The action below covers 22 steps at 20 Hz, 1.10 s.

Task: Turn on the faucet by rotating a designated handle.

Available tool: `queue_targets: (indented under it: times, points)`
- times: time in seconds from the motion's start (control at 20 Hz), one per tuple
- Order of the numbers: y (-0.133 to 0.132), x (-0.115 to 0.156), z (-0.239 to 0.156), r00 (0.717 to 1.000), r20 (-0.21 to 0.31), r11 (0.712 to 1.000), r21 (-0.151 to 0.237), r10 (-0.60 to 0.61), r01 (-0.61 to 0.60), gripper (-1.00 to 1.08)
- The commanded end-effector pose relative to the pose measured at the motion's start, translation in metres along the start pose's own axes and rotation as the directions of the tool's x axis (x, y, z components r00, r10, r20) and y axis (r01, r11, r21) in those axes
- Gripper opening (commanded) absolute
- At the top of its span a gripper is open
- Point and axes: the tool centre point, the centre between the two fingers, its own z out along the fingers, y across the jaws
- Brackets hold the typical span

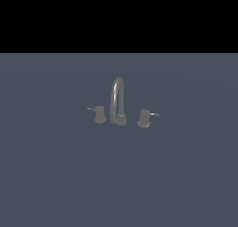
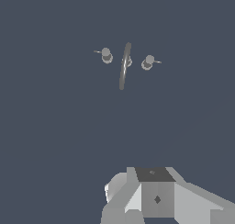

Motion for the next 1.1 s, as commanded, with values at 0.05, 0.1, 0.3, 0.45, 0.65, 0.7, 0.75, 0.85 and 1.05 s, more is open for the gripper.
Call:
queue_targets:
  times: [0.05,0.1,0.3,0.45,0.65,0.7,0.75,0.85,1.05]
  points:
    - [0.001,0.009,0.004,1.0,0.002,1.0,0.01,0.029,-0.029,-1.0]
    - [0.001,0.013,0.005,0.999,0.003,0.999,0.014,0.041,-0.041,-1.0]
    - [0.002,0.031,0.013,0.995,0.009,0.994,0.032,0.1,-0.1,-1.0]
    - [0.004,0.048,0.022,0.987,0.016,0.986,0.049,0.159,-0.159,-1.0]
    - [0.008,0.077,0.038,0.966,0.031,0.963,0.071,0.258,-0.26,-1.0]
    - [0.009,0.085,0.043,0.958,0.035,0.955,0.076,0.286,-0.288,-1.0]
    - [0.011,0.093,0.049,0.948,0.04,0.945,0.081,0.314,-0.317,-1.0]
    - [0.014,0.108,0.06,0.928,0.051,0.923,0.089,0.37,-0.374,-1.0]
    - [0.02,0.138,0.085,0.874,0.072,0.869,0.098,0.48,-0.485,-1.0]
